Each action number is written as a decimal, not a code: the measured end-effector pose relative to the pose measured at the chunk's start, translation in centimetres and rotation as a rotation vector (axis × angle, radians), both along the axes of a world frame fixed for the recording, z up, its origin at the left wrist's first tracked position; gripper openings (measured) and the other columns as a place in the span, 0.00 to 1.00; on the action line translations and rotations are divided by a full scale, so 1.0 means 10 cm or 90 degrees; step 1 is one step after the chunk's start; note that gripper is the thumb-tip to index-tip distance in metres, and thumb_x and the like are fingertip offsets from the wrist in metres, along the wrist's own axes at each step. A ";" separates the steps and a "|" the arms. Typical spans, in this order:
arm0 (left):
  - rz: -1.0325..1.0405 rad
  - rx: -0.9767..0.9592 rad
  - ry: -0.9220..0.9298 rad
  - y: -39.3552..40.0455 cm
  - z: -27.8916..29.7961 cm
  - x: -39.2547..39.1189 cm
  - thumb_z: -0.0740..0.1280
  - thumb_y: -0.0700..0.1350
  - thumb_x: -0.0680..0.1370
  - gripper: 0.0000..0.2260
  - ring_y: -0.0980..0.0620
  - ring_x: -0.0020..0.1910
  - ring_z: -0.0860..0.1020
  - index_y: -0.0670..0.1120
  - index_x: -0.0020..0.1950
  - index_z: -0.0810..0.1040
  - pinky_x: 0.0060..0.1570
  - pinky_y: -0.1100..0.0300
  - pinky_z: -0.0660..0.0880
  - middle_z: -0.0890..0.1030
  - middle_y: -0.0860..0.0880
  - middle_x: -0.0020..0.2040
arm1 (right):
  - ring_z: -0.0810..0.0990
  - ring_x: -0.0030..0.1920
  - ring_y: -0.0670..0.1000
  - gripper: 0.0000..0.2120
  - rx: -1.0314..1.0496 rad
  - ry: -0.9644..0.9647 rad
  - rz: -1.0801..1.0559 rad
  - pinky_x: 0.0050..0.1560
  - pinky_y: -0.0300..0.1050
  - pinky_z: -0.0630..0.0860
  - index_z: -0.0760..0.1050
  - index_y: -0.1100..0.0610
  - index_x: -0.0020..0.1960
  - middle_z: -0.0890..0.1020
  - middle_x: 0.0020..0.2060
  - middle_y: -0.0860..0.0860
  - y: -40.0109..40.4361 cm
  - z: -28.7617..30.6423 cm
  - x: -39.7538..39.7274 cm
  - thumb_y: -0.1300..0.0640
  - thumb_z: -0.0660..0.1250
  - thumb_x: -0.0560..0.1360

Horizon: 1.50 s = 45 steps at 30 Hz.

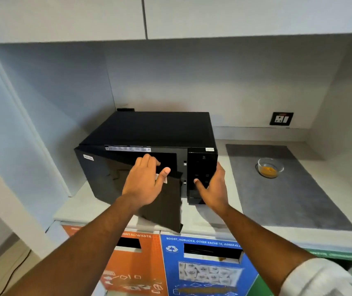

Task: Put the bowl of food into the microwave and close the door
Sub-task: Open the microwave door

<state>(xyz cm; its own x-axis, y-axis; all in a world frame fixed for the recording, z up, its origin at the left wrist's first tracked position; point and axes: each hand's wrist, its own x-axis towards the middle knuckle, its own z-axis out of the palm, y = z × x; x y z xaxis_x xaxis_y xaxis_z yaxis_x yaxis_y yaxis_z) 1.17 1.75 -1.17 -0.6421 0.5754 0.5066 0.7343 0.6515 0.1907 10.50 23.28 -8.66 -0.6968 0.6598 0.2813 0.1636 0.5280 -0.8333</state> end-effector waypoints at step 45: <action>0.297 -0.370 -0.134 -2.42 0.20 -0.11 0.51 0.73 0.75 0.48 0.42 0.81 0.39 0.41 0.80 0.39 0.80 0.47 0.43 0.39 0.41 0.82 | 0.43 0.84 0.62 0.53 0.496 -0.381 0.076 0.82 0.56 0.50 0.41 0.58 0.84 0.43 0.84 0.59 -0.38 0.75 0.06 0.35 0.68 0.76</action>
<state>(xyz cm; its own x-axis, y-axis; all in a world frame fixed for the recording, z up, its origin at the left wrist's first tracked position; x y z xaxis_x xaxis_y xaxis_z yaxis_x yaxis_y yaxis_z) 0.12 -22.42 0.83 -0.9325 0.3581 0.0466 0.3457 0.9225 -0.1715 11.14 19.51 -1.14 -0.9159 0.3552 0.1870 0.3536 0.9344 -0.0427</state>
